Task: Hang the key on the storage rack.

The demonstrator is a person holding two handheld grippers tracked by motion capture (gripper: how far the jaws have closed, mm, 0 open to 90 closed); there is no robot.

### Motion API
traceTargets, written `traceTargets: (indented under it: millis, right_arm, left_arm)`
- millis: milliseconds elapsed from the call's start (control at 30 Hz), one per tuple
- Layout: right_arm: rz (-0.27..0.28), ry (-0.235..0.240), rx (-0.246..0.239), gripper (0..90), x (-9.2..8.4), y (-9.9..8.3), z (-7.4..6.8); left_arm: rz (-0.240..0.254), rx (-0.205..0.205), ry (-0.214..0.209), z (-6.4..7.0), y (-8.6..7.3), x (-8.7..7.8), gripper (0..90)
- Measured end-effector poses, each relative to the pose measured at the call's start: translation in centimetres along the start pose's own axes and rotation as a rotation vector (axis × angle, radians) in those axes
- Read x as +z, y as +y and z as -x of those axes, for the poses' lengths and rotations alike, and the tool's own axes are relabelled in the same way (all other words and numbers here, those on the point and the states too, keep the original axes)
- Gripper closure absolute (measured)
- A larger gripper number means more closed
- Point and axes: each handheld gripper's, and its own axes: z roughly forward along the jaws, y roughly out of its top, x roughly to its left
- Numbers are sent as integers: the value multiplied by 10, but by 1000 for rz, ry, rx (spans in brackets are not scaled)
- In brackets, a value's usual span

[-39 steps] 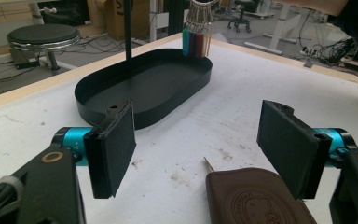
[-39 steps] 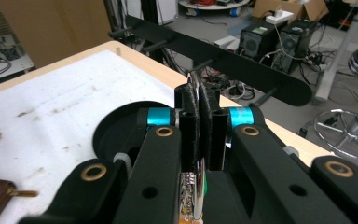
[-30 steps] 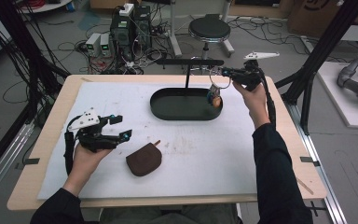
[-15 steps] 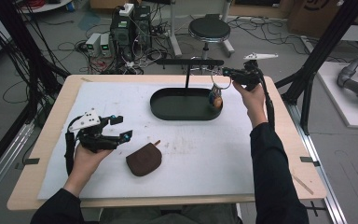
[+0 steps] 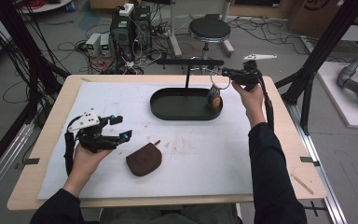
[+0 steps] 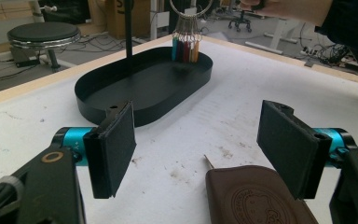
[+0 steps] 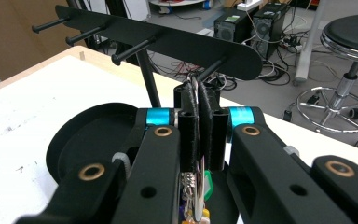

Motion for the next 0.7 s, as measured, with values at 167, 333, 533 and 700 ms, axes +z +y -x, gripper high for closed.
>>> traceTargets:
  millis: [167,333,533,700]
  right_arm:
    - [2,-30,15,807,-2,0,2]
    - [-3,-132,8,697,-4,0,-1]
    - [-12,-165,-11,584,-13,3,-3]
    - [-25,-160,-68,513,-39,8,-14]
  left_arm:
    - [0,4,-3,0,1,1,278]
    - [-4,7,-4,0,1,3,278]
    - [-4,-12,0,0,4,5,278]
    - [-32,-6,33,-2,11,11,278]
